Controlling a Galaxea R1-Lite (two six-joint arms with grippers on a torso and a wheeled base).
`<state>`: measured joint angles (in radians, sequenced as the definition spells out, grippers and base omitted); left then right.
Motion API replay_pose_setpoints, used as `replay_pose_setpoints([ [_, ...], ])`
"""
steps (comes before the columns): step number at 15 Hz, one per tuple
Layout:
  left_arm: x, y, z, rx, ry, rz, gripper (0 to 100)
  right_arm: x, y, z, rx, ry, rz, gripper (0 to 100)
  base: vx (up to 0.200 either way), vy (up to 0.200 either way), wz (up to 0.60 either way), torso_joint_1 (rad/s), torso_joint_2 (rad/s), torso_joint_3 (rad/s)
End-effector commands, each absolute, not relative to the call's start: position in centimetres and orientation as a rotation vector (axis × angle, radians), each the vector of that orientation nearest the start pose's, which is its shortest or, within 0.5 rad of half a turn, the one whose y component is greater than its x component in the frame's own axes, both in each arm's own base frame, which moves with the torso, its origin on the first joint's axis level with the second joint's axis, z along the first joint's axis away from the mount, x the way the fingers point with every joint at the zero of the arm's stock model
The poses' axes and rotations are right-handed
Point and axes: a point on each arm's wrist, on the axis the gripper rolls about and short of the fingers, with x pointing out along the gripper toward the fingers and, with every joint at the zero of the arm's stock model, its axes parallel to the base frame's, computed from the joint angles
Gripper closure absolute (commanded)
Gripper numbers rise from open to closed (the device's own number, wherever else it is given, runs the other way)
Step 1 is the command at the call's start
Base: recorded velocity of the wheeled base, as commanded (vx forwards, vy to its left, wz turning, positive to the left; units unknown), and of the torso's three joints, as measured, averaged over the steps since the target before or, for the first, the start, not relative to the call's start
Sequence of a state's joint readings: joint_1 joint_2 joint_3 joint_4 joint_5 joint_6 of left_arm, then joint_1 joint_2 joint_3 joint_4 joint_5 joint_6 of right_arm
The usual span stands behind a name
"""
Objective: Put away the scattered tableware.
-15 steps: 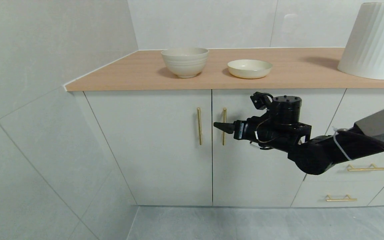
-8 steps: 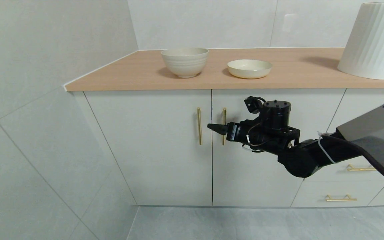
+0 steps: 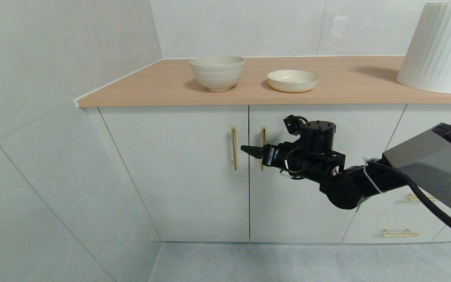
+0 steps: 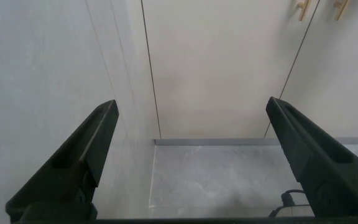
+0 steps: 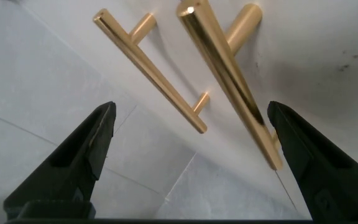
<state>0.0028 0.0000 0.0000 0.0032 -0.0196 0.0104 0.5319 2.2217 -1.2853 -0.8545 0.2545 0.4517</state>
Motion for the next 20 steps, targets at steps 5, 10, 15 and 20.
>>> replay_pose_setpoints([
  [5, -2.3, -0.1, 7.5, 0.011, 0.003, -0.017, 0, 38.2, 24.1, 13.1, 0.442, 0.261, 0.772, 0, 0.000, 0.000, 0.00, 0.000, 0.00, 0.000],
  [10, -2.3, -0.1, 7.5, 0.011, 0.003, -0.017, 0, 37.8, 24.0, 13.6, 0.474, 0.271, 0.779, 0, 0.000, 0.000, 0.00, 0.000, 0.00, 0.000],
  [15, -2.3, -0.1, 7.5, 0.011, 0.003, -0.017, 0, 35.9, 23.0, 14.4, 0.483, 0.325, 0.864, 0, 0.000, 0.000, 0.00, 0.000, 0.00, 0.000],
  [20, -2.3, -0.1, 7.5, 0.011, 0.003, -0.017, 0, 32.0, 19.3, 16.2, 0.485, 0.420, 1.087, 0, 0.000, 0.000, 0.00, 0.000, 0.00, 0.000],
])
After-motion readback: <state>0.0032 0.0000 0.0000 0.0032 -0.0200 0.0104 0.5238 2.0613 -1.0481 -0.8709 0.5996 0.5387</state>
